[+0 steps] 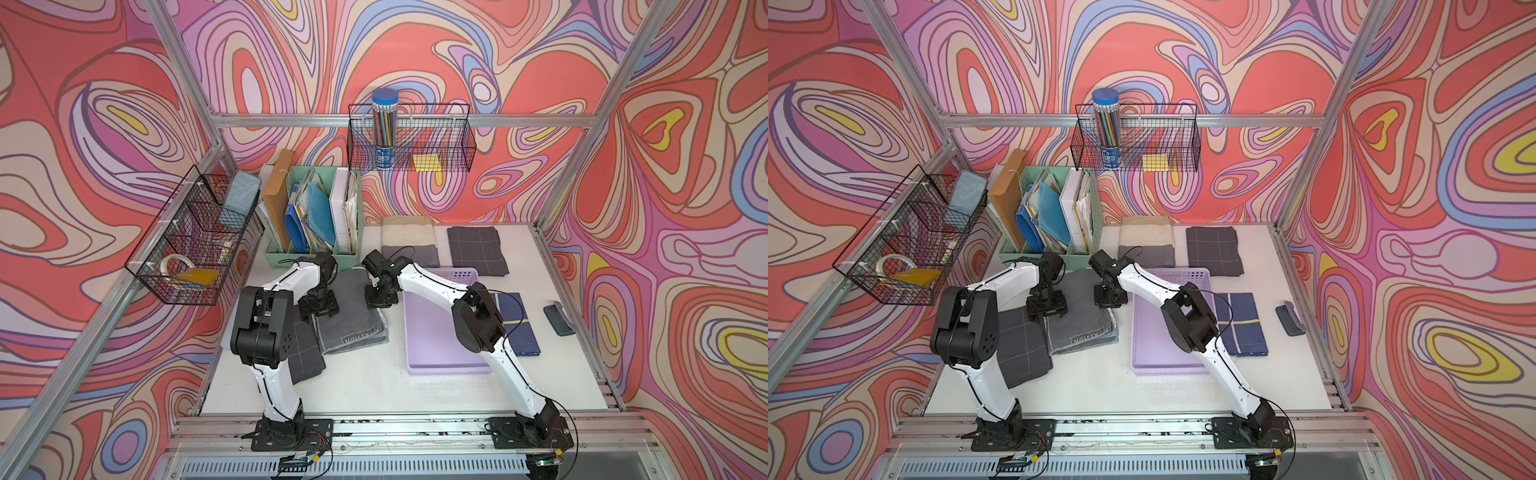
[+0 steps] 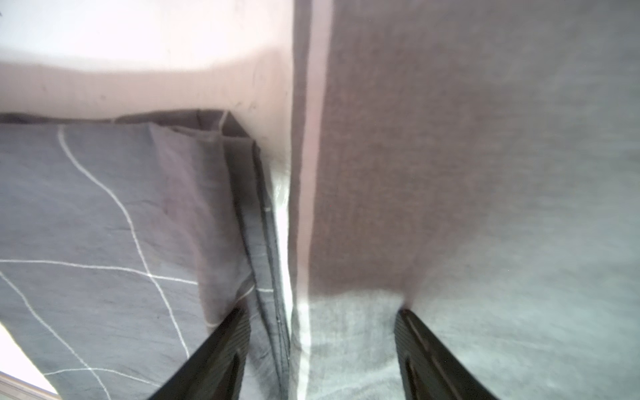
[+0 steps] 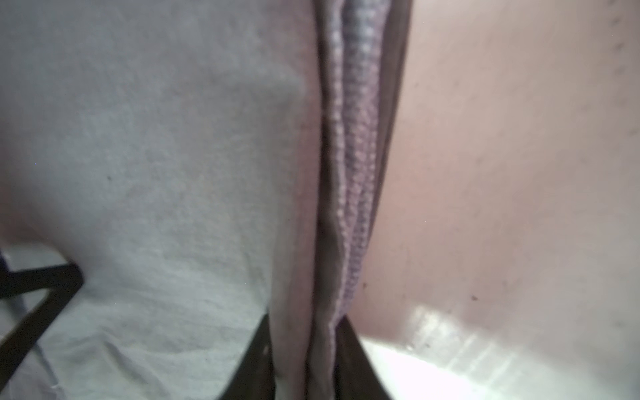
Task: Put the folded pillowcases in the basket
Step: Pick up the pillowcase from the center of the board.
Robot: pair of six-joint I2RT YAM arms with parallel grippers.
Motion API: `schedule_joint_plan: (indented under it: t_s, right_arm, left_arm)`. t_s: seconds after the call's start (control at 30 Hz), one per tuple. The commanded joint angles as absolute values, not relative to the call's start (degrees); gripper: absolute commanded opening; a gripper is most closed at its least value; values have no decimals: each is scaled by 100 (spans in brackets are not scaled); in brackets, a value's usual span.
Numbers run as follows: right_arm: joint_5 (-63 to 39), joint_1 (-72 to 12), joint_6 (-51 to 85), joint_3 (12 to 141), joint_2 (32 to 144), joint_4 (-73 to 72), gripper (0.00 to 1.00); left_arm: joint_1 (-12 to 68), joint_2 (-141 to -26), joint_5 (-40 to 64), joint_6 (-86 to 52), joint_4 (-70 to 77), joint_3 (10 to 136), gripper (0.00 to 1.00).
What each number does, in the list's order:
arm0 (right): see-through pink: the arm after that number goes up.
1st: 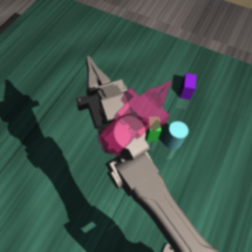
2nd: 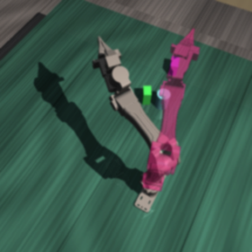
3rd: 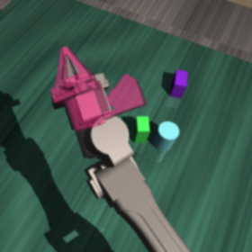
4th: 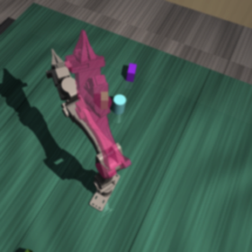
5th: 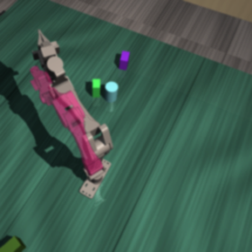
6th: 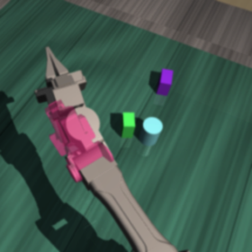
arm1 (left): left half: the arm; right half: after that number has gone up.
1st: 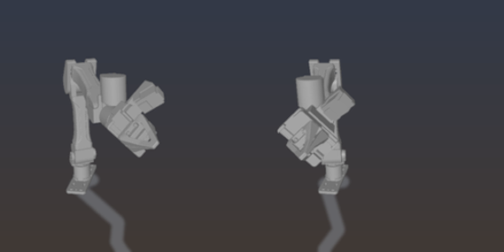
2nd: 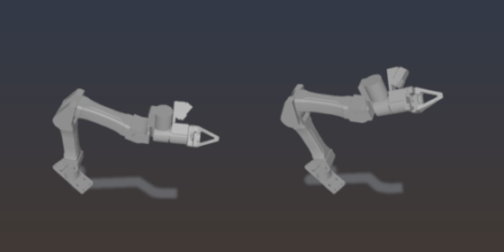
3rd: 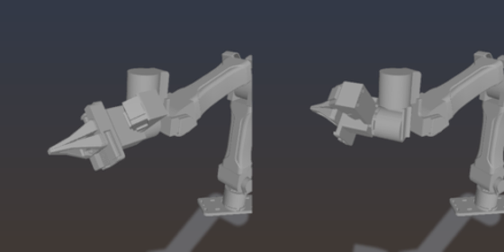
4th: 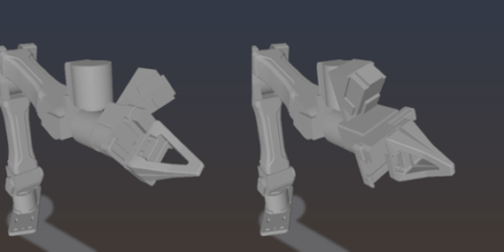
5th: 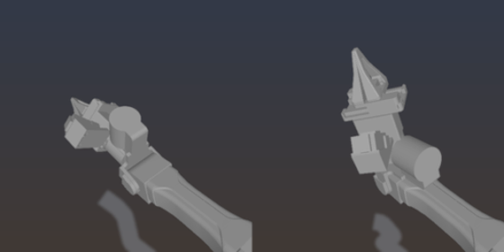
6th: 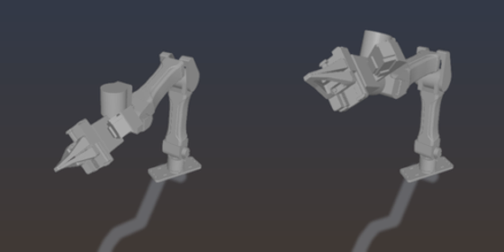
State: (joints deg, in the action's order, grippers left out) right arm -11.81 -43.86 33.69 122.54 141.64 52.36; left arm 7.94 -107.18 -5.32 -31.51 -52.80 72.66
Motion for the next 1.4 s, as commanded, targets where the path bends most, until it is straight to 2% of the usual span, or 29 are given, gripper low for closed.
schedule_joint_plan:
  t_s: [0.0, 0.27, 0.43, 0.53, 0.63, 0.67, 0.77, 0.9, 0.93, 1.07, 1.37]
  right_arm:
    - [-1292, -4408, 3384, 12064, 14544, 5395, 16]
    - [-1275, -4412, 3356, 11941, 14462, 5345, 9]
    - [-1102, -4410, 3379, 11802, 14382, 5322, 4]
    - [-1009, -4386, 3399, 11674, 14315, 5302, 0]
    - [-1056, -4379, 3393, 11567, 14265, 5211, 0]
    - [-1130, -4378, 3375, 11559, 14265, 5183, 0]
    - [-1363, -4384, 3375, 11503, 14230, 4963, 0]
    - [-1629, -4387, 3411, 11421, 14073, 4637, 0]
    - [-1594, -4394, 3423, 11378, 13974, 4569, 0]
    - [-1459, -4398, 3433, 11168, 13470, 4221, 0]
    - [-1117, -4403, 3278, 11483, 12666, 4662, 0]
  left_arm:
    - [805, -10973, -552, -3149, -5465, 7266, 71]
    - [830, -11004, 43, -3114, -5040, 7289, 67]
    - [911, -11296, 226, -3140, -5043, 7388, 58]
    - [990, -11457, 320, -3212, -5017, 7457, 56]
    - [1094, -11579, 262, -3296, -5024, 7506, 51]
    - [1125, -11588, 230, -3288, -5036, 7528, 48]
    - [1181, -11603, 239, -3263, -5063, 7550, 31]
    - [1229, -11467, 223, -3278, -5104, 7517, 2]
    - [1254, -11374, 158, -3291, -5126, 7519, 0]
    - [1331, -10894, 55, -3295, -5270, 7605, 0]
    - [1744, -9893, -303, -3220, -6106, 8477, 0]
